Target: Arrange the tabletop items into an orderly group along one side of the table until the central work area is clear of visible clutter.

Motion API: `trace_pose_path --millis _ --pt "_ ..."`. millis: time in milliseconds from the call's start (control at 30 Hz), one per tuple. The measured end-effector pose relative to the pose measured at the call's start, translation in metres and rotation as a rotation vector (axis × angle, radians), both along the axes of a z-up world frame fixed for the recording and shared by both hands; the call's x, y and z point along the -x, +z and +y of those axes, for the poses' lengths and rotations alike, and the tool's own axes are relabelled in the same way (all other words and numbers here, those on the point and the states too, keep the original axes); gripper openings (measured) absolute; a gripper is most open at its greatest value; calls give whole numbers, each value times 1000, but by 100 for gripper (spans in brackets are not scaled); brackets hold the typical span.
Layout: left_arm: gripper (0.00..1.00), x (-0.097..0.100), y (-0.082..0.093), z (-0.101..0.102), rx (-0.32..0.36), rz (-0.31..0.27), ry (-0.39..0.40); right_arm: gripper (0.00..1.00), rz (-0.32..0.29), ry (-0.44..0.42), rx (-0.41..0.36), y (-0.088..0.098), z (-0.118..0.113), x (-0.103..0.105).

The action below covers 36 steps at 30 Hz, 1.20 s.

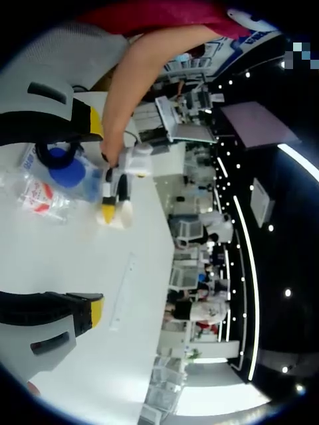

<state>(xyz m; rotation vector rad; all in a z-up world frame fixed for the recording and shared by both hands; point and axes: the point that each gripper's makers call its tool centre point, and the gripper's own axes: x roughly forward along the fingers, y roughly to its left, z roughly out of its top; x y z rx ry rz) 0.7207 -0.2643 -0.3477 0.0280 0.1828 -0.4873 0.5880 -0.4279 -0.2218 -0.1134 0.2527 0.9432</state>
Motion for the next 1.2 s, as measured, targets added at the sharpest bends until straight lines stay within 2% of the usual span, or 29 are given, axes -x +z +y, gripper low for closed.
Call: trace_pose_path --millis 567,667,767,1200 --pt "42 -3 -2 18 -49 -3 50 92 2 -4 0 -2 1 -3" --pt "42 -1 -8 18 -42 49 54 92 2 -8 -2 -2 0 -2" --pt "43 3 -12 20 -32 64 59 92 2 -12 0 -2 -2 -2" --pt "48 22 5 38 10 59 96 92 -1 -8 -11 -1 2 2"
